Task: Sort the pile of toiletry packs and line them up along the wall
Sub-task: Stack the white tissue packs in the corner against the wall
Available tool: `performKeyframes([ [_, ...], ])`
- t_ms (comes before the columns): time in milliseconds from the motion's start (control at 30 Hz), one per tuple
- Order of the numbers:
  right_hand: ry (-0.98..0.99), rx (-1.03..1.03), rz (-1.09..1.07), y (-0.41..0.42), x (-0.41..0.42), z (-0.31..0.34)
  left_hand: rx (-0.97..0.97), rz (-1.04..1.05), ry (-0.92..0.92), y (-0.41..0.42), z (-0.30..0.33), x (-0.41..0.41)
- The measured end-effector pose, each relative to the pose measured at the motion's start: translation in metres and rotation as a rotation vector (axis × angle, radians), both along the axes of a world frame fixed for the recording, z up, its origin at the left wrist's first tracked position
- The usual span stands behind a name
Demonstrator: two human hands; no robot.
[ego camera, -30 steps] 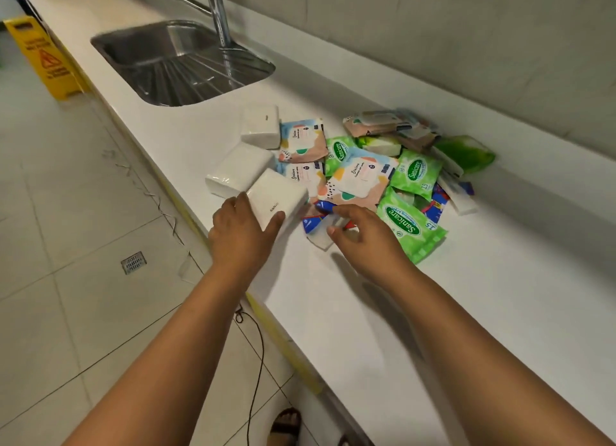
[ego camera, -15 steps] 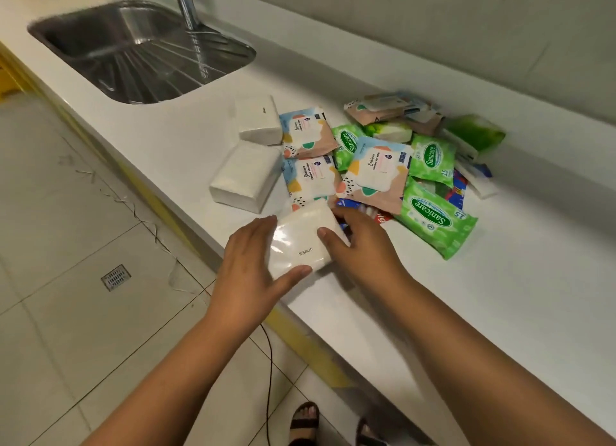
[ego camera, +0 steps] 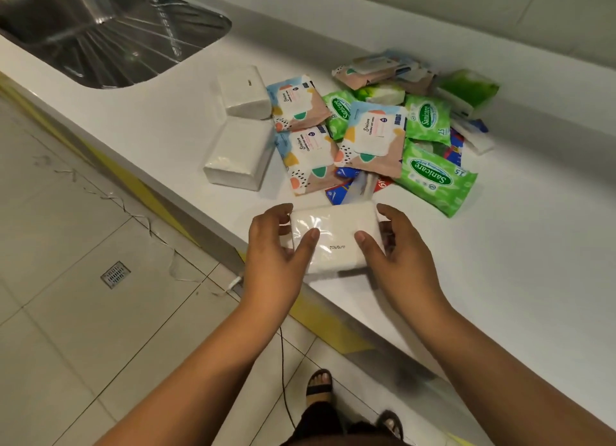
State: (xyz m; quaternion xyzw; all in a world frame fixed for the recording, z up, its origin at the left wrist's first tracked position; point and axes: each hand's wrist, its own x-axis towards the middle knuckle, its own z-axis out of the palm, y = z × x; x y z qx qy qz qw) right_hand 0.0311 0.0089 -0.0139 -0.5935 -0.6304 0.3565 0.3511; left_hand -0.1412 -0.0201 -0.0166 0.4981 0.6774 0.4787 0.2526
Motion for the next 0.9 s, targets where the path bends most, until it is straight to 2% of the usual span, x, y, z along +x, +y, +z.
performKeyframes([
  [233,0.013,0.009,-0.09,-0.032,0.033,0.001,-0.028,-0.091,-0.057,-0.02,0.005,0.029],
  [600,-0.012,-0.001,-0.219,-0.086,0.139,0.001,-0.081,-0.237,-0.093,-0.051,-0.001,0.129],
  [900,0.187,-0.07,-0.446,-0.121,0.241,-0.002,-0.119,-0.367,-0.106,-0.065,0.009,0.236],
])
